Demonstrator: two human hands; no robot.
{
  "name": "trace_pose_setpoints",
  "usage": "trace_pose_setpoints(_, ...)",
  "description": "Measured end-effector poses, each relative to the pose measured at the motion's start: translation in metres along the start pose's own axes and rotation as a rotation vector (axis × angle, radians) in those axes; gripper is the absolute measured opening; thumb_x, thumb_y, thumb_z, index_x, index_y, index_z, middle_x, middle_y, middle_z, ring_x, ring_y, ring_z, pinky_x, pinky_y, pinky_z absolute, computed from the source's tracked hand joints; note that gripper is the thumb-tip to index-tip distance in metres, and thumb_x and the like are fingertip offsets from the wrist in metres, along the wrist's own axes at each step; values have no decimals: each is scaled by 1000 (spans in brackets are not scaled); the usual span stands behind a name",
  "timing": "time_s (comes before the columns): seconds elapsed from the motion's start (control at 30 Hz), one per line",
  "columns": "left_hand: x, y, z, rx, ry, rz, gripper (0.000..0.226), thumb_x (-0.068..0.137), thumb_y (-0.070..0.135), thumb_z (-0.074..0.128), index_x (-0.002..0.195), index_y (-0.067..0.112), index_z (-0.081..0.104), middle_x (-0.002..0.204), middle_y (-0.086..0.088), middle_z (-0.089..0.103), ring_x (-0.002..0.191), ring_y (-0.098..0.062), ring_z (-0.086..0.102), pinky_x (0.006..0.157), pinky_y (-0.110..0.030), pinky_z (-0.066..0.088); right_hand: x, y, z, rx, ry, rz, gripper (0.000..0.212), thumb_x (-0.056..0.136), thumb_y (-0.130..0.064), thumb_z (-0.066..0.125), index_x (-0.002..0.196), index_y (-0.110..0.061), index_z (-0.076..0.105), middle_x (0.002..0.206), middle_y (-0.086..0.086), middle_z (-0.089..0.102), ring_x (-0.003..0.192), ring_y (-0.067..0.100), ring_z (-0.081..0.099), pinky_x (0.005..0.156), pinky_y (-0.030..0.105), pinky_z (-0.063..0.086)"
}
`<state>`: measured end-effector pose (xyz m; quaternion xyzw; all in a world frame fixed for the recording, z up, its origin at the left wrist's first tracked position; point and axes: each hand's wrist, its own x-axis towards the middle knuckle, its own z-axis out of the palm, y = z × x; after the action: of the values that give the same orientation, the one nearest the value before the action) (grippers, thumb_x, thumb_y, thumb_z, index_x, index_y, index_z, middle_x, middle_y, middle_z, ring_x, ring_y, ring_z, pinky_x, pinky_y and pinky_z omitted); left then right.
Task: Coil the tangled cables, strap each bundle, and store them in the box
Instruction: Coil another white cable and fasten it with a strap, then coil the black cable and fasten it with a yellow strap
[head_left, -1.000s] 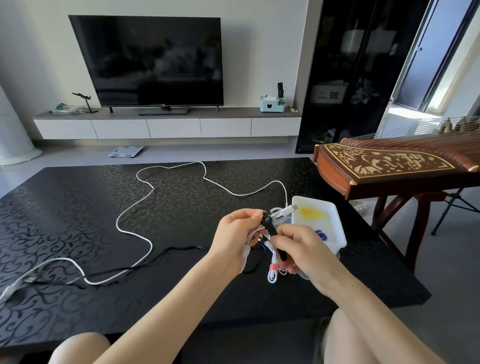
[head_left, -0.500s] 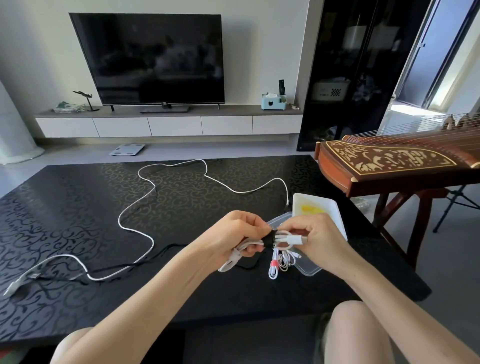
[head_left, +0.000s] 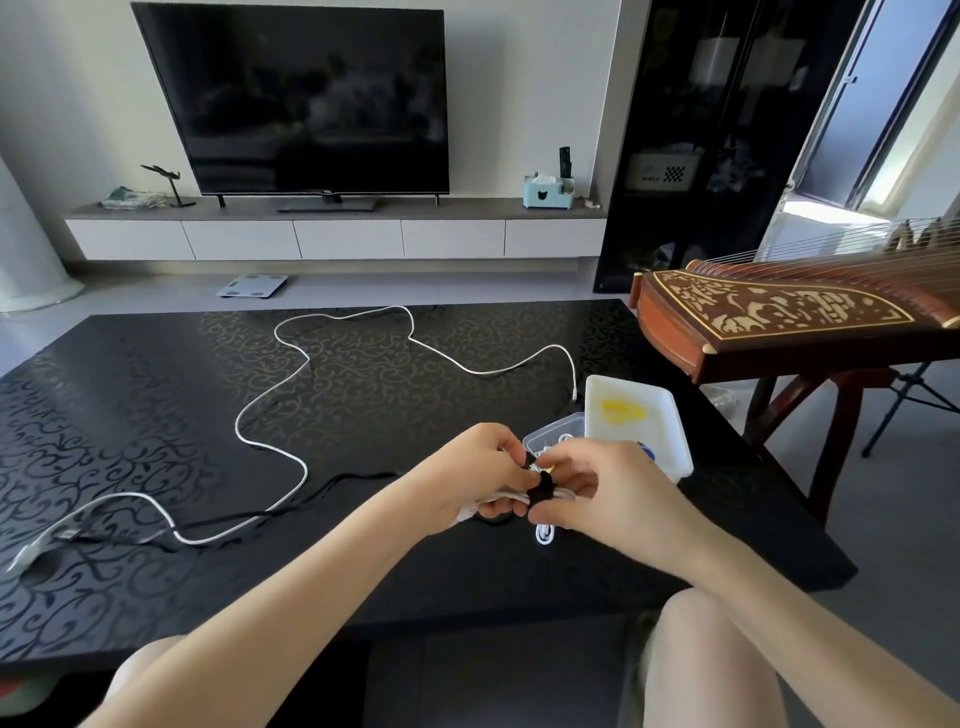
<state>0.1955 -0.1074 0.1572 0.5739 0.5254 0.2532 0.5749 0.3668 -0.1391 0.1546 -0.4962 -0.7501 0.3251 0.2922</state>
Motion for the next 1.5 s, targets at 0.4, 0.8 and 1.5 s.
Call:
trace_pose_setpoints(0.4, 26, -14, -62, -218, 64, -84, 24, 100, 18, 41, 93, 4, 59, 107, -22, 68, 91, -30, 66, 83, -38, 55, -1, 67, 25, 255, 371, 221, 24, 87, -11, 65, 63, -9, 62, 54, 3, 66, 50, 20, 66, 50, 28, 55)
trace_pose_setpoints(0.8, 56, -105, -54, 214, 384, -173, 13, 93, 14, 49, 85, 12, 59, 90, -7, 68, 74, -19, 61, 66, -29, 51, 50, 113, 53, -60, 452, 613, 41, 97, -40, 43, 75, -8, 55, 76, 9, 66, 75, 29, 68, 66, 41, 55)
trace_pose_setpoints(1.5, 63, -173, -79, 803, 429, -18, 19, 90, 30, 59, 102, 16, 63, 101, -3, 54, 104, -25, 52, 85, -28, 42, 77, 91, 138, -859, -38, -118, 8, 79, -12, 64, 85, -16, 62, 85, -1, 62, 83, 19, 57, 76, 28, 42)
